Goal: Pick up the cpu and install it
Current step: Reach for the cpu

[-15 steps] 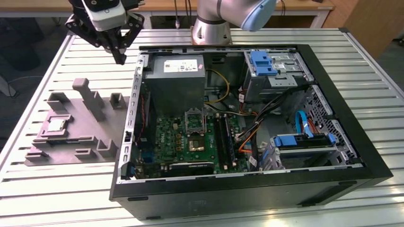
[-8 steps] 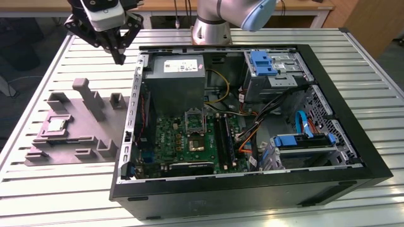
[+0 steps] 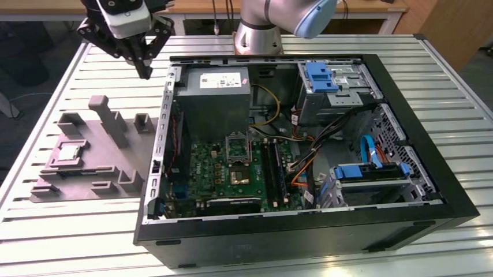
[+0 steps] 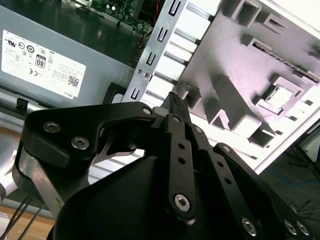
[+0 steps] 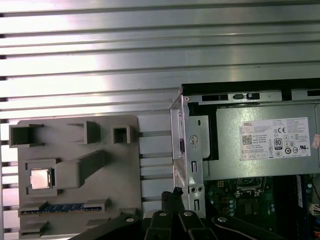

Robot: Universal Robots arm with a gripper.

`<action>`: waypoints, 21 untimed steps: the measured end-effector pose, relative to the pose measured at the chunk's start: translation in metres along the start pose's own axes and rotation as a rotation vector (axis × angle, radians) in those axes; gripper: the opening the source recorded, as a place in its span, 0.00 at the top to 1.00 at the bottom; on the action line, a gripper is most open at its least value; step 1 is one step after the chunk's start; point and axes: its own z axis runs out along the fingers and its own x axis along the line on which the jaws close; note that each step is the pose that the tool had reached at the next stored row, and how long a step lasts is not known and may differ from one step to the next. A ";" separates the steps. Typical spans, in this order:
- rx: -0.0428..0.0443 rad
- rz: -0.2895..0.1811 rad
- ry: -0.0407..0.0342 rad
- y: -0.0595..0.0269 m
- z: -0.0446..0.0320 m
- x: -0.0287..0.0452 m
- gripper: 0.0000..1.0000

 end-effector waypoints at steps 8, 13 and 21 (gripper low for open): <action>0.0000 0.000 0.0000 -0.0001 0.0004 0.0016 0.89; 0.0000 0.000 0.0000 -0.0003 0.0005 0.0037 0.89; 0.0000 0.000 0.0000 -0.0007 0.0007 0.0082 0.89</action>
